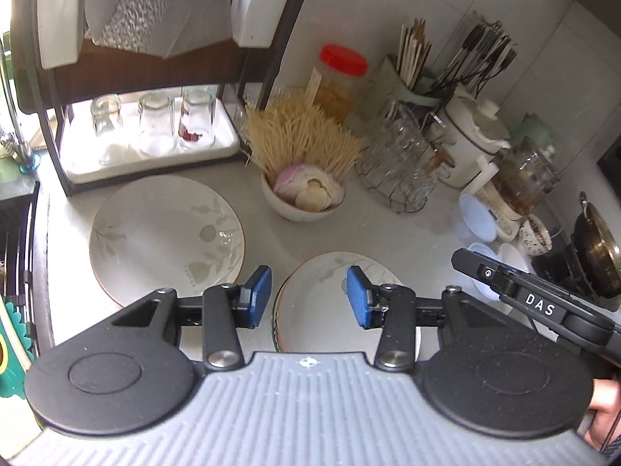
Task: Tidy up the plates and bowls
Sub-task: 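Move both grippers to the white plate by the dish rack and grasp its rim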
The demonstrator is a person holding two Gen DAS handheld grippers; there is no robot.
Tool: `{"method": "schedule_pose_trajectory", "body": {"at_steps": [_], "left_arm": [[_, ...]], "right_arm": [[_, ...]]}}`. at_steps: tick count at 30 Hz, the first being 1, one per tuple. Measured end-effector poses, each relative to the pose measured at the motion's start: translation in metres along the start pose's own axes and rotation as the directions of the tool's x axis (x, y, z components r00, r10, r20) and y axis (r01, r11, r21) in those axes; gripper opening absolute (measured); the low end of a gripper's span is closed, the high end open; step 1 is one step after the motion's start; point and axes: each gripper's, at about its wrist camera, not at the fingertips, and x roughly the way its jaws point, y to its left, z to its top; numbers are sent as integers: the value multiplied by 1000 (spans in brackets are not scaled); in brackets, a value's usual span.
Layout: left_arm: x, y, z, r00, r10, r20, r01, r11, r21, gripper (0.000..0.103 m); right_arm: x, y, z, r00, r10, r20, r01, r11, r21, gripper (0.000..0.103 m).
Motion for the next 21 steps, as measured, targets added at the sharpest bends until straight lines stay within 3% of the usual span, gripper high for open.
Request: {"method": "schedule_pose_trajectory", "body": {"at_steps": [9, 21], "left_arm": [[-39, 17, -13, 999, 4, 36, -4, 1000, 5, 49], [-81, 73, -52, 999, 29, 26, -28, 997, -67, 49]], "right_arm": [[-23, 44, -3, 998, 57, 6, -57, 998, -40, 27], [-24, 102, -40, 992, 114, -54, -117, 991, -68, 27]]}}
